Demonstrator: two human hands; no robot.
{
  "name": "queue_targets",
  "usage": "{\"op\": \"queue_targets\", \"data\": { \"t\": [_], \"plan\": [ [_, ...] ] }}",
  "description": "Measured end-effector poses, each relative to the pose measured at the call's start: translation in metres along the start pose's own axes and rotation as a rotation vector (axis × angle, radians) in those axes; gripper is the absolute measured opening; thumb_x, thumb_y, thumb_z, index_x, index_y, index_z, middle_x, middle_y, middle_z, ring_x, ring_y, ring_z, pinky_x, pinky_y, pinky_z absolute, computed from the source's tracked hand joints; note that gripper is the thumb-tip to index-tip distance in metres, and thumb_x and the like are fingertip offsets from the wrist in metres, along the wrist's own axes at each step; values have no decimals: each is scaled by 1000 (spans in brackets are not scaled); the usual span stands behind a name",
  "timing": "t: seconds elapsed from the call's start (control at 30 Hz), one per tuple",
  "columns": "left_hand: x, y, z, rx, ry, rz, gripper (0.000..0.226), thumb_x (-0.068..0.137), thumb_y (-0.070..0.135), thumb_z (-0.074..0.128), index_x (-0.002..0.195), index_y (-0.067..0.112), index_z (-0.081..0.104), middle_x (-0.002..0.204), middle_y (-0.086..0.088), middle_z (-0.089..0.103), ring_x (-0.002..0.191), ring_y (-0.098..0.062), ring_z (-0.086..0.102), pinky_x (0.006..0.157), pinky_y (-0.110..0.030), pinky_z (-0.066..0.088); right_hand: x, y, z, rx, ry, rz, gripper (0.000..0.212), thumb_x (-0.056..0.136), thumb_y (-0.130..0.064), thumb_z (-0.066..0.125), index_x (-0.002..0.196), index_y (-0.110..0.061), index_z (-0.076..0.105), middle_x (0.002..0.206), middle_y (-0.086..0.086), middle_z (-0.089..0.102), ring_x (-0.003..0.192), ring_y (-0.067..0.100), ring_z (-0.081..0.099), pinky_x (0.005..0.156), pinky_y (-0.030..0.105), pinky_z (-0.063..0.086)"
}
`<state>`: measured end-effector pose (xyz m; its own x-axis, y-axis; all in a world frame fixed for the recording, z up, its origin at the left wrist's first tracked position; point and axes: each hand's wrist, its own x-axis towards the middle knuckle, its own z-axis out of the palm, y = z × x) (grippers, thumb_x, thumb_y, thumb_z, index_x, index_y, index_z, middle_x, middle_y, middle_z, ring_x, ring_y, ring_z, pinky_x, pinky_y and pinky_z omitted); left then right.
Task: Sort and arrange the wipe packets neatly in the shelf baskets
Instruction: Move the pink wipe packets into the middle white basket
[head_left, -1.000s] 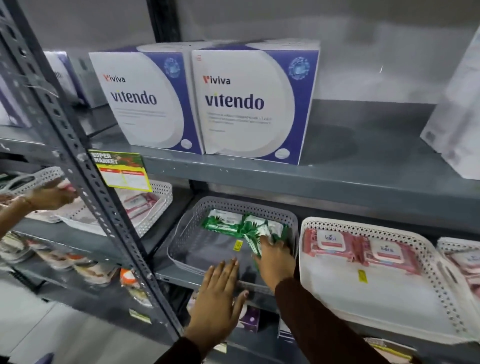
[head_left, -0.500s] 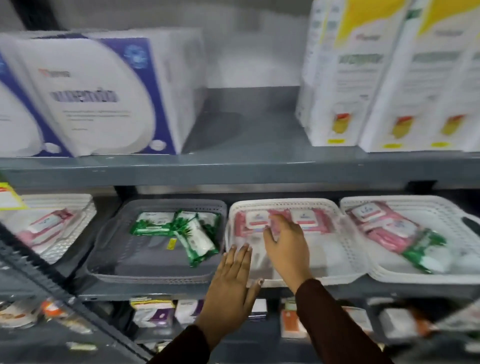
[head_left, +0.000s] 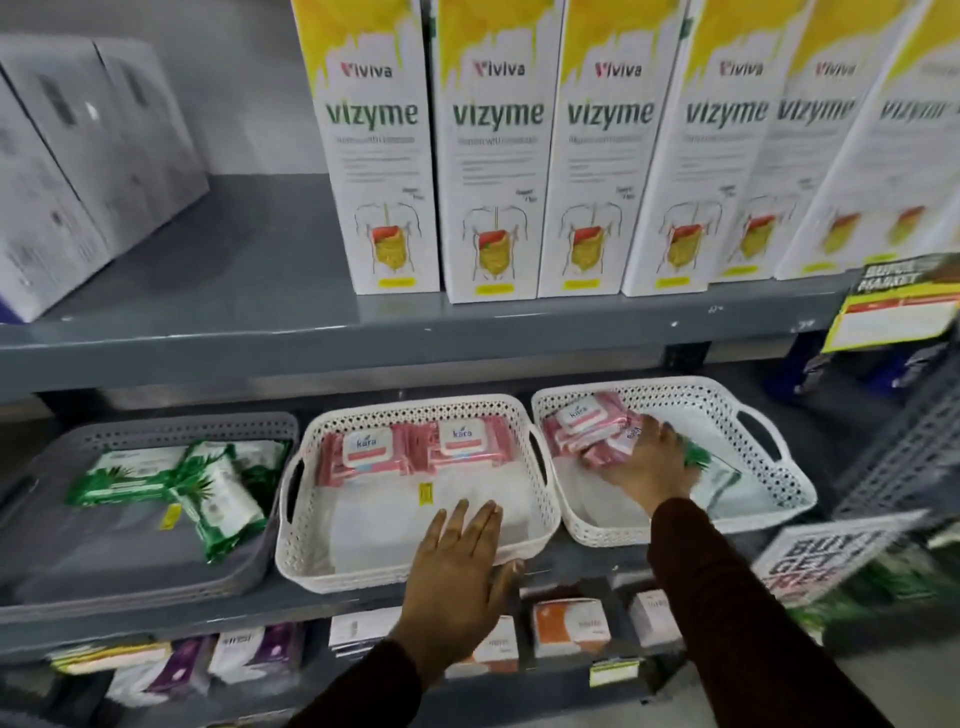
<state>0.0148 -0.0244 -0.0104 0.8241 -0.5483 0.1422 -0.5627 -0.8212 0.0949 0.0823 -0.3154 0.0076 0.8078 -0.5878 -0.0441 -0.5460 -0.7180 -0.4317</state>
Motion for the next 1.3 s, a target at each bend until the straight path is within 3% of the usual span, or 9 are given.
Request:
{"op": "queue_targets", "data": {
  "t": [0.07, 0.17, 0.3, 0.4, 0.53, 0.67, 0.8, 1.1, 1.3],
  "plan": [
    [-3, 1, -1, 7, 1, 7, 70, 95, 61, 3, 153, 22, 14, 160, 4, 16, 148, -21, 7, 120, -42, 1, 16, 5, -4, 27, -94, -10, 130, 33, -74, 83, 140, -24, 29, 144, 12, 46, 131, 36, 45, 103, 58, 37],
    [-7, -1, -2, 8, 11, -27, 67, 98, 60, 10, 153, 23, 20, 159, 4, 22, 147, -20, 11, 119, -42, 5, 28, 13, -5, -3, -91, 15, 105, 36, -49, 90, 125, -20, 41, 124, 11, 59, 113, 35, 57, 97, 49, 41],
    [-14, -10, 0, 6, 4, -109, 63, 100, 57, 18, 153, 22, 21, 158, 4, 24, 147, -19, 13, 120, -43, 9, 27, 15, -15, -30, -7, 1, 90, 37, -67, 83, 104, -11, 59, 104, 12, 55, 91, 32, 60, 87, 41, 51],
    [-22, -24, -2, 6, 16, -160, 64, 100, 57, 17, 153, 20, 19, 159, 4, 18, 147, -19, 13, 119, -43, 11, 19, 23, -16, 218, 145, -32, 92, 40, -55, 90, 110, -4, 59, 105, 18, 53, 91, 34, 57, 82, 41, 53],
    [-30, -43, -5, 15, 46, -221, 65, 101, 56, 17, 153, 18, 17, 159, 3, 14, 147, -19, 9, 116, -41, 5, 2, 26, -27, 464, 279, -49, 104, 22, -78, 80, 105, -18, 61, 103, 10, 58, 89, 25, 60, 76, 44, 58],
    [-32, -45, -4, 20, 35, -215, 64, 101, 55, 19, 153, 18, 15, 159, 2, 11, 147, -21, 8, 116, -43, 6, -48, -24, -36, 540, 180, -341, 73, 48, -40, 94, 111, -29, 60, 108, -2, 52, 90, 17, 61, 76, 35, 56],
    [-33, -44, -4, 17, 28, -212, 63, 102, 53, 20, 153, 17, 18, 158, 1, 17, 147, -22, 13, 116, -44, 9, -87, -81, -9, 521, -78, -585, 82, 50, -32, 93, 118, -39, 49, 109, -6, 49, 95, 12, 56, 75, 30, 52],
    [-37, -44, -5, 48, 3, -191, 64, 101, 54, 10, 153, 17, 13, 159, 0, 14, 148, -21, 7, 119, -47, 11, -89, -115, 68, 201, -167, -522, 67, 67, -61, 76, 122, -36, 48, 112, 7, 48, 101, 27, 55, 89, 40, 53],
    [-39, -46, -1, 43, 18, -197, 65, 100, 55, 7, 152, 17, 20, 158, -1, 24, 147, -22, 12, 116, -46, 9, -70, -106, 39, 346, -46, -534, 31, 91, -41, 58, 115, -22, 63, 108, 12, 62, 92, 27, 63, 80, 41, 56]
  ]
}}
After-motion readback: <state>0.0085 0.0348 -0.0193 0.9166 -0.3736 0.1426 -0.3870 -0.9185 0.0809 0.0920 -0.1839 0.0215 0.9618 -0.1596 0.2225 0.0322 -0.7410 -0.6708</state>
